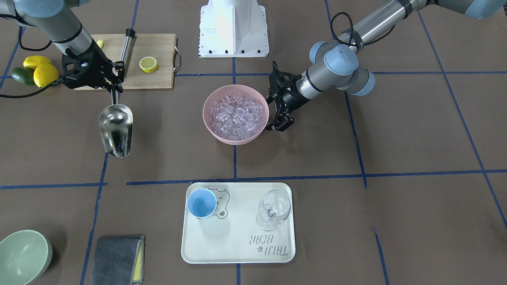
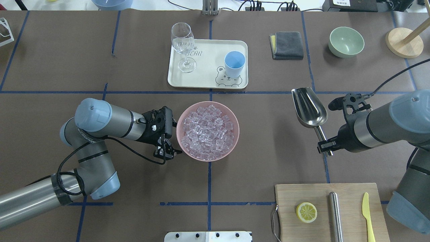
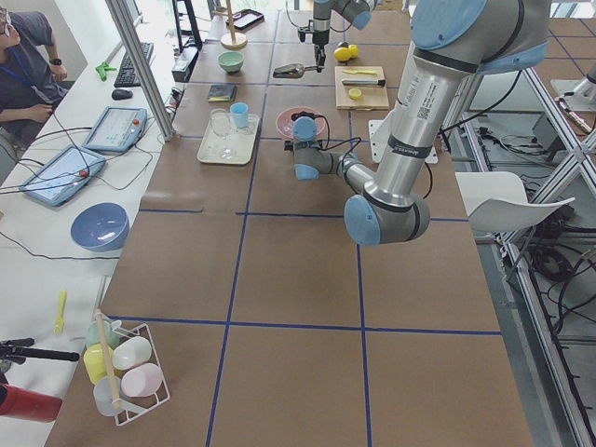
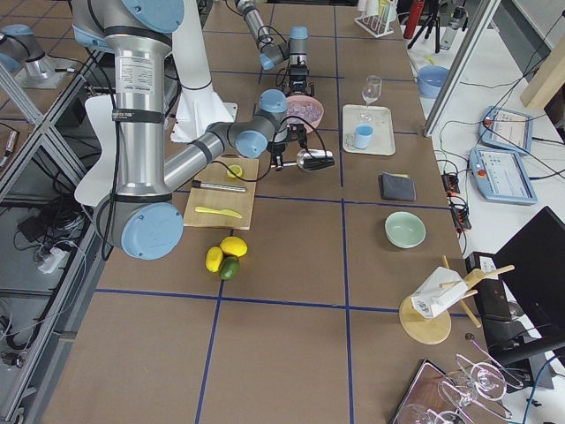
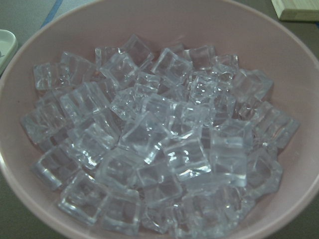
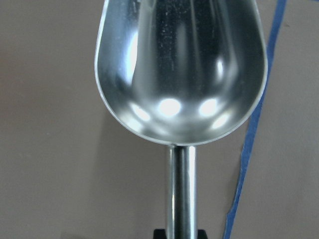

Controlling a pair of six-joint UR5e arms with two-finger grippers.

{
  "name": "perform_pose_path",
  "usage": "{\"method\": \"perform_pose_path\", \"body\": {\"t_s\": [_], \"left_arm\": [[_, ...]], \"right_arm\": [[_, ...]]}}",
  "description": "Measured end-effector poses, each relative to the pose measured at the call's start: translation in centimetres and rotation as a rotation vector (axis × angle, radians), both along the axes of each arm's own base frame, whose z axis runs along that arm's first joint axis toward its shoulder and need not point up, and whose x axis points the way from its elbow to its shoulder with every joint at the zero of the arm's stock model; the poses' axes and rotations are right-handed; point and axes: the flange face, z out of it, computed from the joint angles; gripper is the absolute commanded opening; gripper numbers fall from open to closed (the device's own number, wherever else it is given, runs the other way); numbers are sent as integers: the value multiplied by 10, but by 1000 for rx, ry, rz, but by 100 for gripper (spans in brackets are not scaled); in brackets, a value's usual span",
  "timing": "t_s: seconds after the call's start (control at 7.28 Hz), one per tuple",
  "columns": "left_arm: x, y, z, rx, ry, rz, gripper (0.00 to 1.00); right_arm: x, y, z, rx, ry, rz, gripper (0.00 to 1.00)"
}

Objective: Put ice in cup with scoop
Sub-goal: 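Lift the metal scoop with the right gripper toward the ice bowl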

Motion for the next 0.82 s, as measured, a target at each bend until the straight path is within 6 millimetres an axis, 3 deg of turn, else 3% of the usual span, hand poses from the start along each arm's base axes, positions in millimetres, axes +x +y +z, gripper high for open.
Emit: {"method": "perform_pose_path", "body": {"t_s": [0.14, 0.27, 0.69, 0.82], "left_arm": [[0, 0, 0, 0, 0, 0, 100], [0, 0, 0, 0, 0, 0, 100], [0, 0, 0, 0, 0, -1, 100], [0, 0, 0, 0, 0, -1, 100]], "right_arm": [[1, -6, -11, 100, 25, -80, 0], [-5, -11, -38, 155, 61, -149, 0], [-39, -16, -153, 172, 187, -294, 0], [-46, -11, -178, 184, 239, -338, 0]]}}
